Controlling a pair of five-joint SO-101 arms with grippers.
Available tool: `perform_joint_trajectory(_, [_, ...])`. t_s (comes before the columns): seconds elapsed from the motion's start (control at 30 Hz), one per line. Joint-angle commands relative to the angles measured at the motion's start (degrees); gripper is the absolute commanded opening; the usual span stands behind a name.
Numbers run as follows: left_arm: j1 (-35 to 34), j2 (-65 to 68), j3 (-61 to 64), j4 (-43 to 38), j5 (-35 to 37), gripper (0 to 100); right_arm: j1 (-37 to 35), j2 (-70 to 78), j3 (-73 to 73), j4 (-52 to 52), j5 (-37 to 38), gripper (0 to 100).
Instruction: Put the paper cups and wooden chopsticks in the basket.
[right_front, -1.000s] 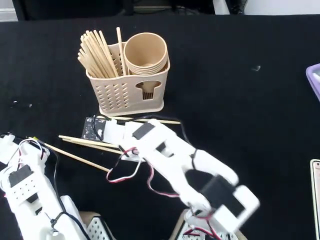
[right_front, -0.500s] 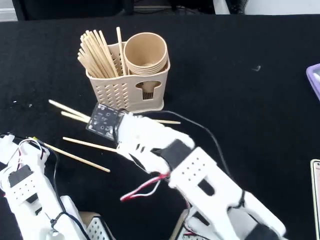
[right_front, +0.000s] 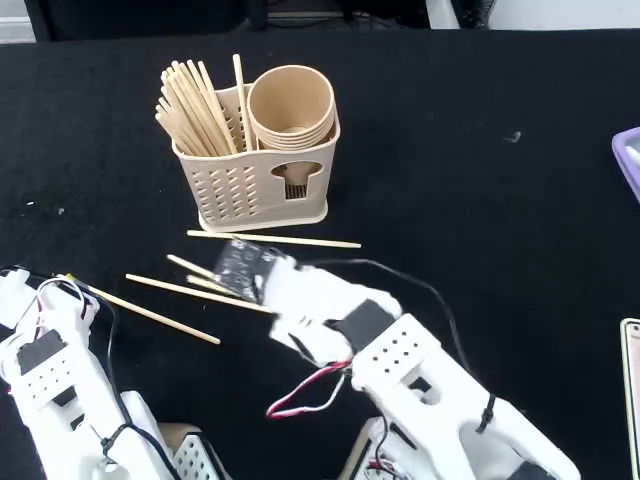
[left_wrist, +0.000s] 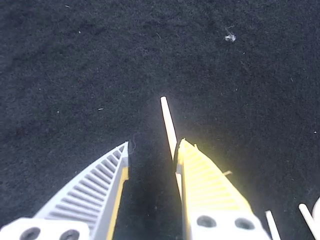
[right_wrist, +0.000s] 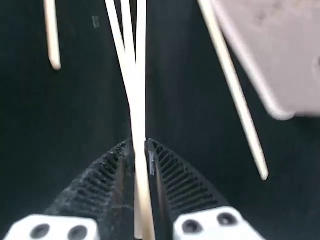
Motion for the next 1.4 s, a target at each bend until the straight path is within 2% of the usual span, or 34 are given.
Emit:
perform_joint_trajectory(0.0, [-0.3, -1.0, -0.7, -1.1, 0.4, 16, 5.5, -1.6, 2.2, 0.4, 4.6, 1.1])
perform_joint_trajectory(0.23, [-0.2, -1.0, -0.7, -1.1, 0.4, 16, 6.8, -1.6, 3.6, 3.7, 6.9, 2.2])
perform_joint_trajectory(0.4, [-0.2, -1.0, -0.7, -1.1, 0.4, 16, 5.5, -1.6, 1.9, 7.8, 6.9, 20.8])
perform_joint_trajectory(0.47, [-0.2, -1.0, -0.7, -1.1, 0.4, 16, 4.1, -1.6, 1.4, 7.6, 6.5, 23.4])
perform_joint_trajectory(0.53, [-0.2, -1.0, -0.7, -1.1, 0.4, 16, 1.6, -1.5, 0.7, 5.5, 5.7, 22.2])
perform_joint_trajectory(0.6, [-0.2, -1.0, -0.7, -1.1, 0.4, 16, -1.4, -0.4, 0.2, 2.1, 1.8, 20.7])
perform_joint_trajectory(0.73, [-0.2, -1.0, -0.7, -1.1, 0.4, 16, -5.9, 10.0, -4.7, -2.7, -2.3, 20.5])
perform_joint_trajectory(1.03, [-0.3, -1.0, -0.7, -1.1, 0.4, 16, -6.5, 39.0, -26.2, -2.8, -0.2, 20.6])
perform_joint_trajectory(1.37, [-0.3, -1.0, -0.7, -1.1, 0.4, 16, -6.5, 46.1, -29.1, -0.9, 3.3, 19.8])
